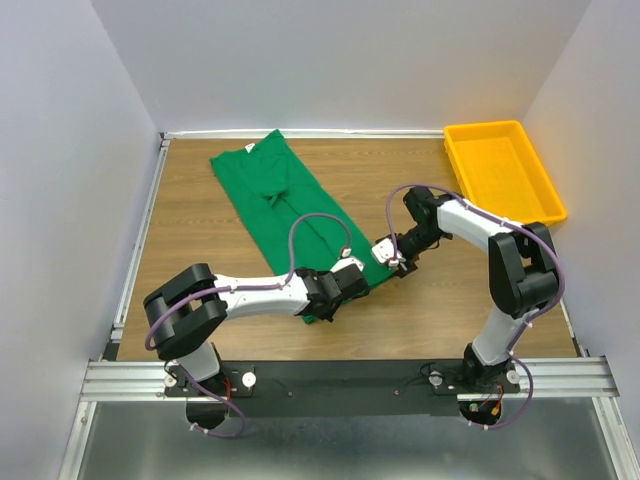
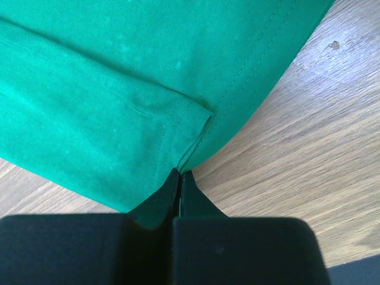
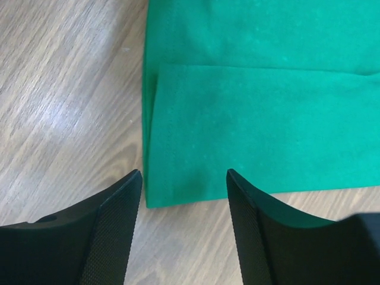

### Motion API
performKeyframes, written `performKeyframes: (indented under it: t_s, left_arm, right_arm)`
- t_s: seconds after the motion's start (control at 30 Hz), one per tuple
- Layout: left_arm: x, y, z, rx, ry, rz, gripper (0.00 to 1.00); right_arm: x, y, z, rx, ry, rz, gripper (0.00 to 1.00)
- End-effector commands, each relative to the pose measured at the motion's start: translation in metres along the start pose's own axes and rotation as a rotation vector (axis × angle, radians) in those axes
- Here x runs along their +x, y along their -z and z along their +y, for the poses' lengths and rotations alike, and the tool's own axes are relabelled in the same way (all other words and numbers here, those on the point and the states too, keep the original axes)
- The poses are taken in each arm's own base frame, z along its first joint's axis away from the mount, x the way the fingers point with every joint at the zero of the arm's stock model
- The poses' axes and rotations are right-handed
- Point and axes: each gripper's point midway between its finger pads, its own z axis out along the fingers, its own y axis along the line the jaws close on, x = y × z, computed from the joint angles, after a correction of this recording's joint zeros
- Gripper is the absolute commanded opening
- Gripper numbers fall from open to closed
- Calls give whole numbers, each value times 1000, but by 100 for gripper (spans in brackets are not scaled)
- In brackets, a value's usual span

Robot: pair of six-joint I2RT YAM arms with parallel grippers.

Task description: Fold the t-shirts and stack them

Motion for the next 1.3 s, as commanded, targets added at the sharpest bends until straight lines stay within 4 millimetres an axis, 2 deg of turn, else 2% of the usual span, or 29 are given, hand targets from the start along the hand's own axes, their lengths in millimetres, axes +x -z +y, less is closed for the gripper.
performKeyframes:
  t_s: [0.0,0.23,0.33,0.37,0.67,0.7,0.73,0.77,0.87,1.07,1.2,1.27]
  left_arm:
    - [-1,4,3,7,3,-11,0]
    - [-7,8,0,27,5,-34,0]
    - [-10,10,-2,38,8,-43,0]
    - [-11,11,-1,39,10,-46,0]
    - [-11,12,-6,76,17,-67,0]
    - [-13,12,-6,80,16,-73,0]
    - [-13,12,-8,87,15,-77,0]
    - [-14,13,-10,98,11,-77,0]
    - [-16,15,-12,121,-7,-88,0]
    - [-35,32,-10,155,-13,-168,0]
    - [-60,47,10,158,37,-246,0]
    - [-70,54,20,159,60,-282,0]
  right_arm:
    - [11,-10,14,-34,14,14,65]
    - [23,-23,29,-67,10,44,59]
    - [29,-33,28,-58,13,83,54]
    - [32,-34,23,-38,24,97,53]
    - [52,-33,10,42,-36,195,24]
    - [52,-31,7,54,-34,202,6]
    - [51,-32,7,64,-44,200,1]
    - [50,-31,7,67,-45,198,1]
    - [38,-28,1,94,-72,156,0]
    - [-10,-7,-25,163,-72,10,1]
    - [-35,5,-48,204,-97,-80,1]
    - [-43,15,-68,237,-91,-101,1]
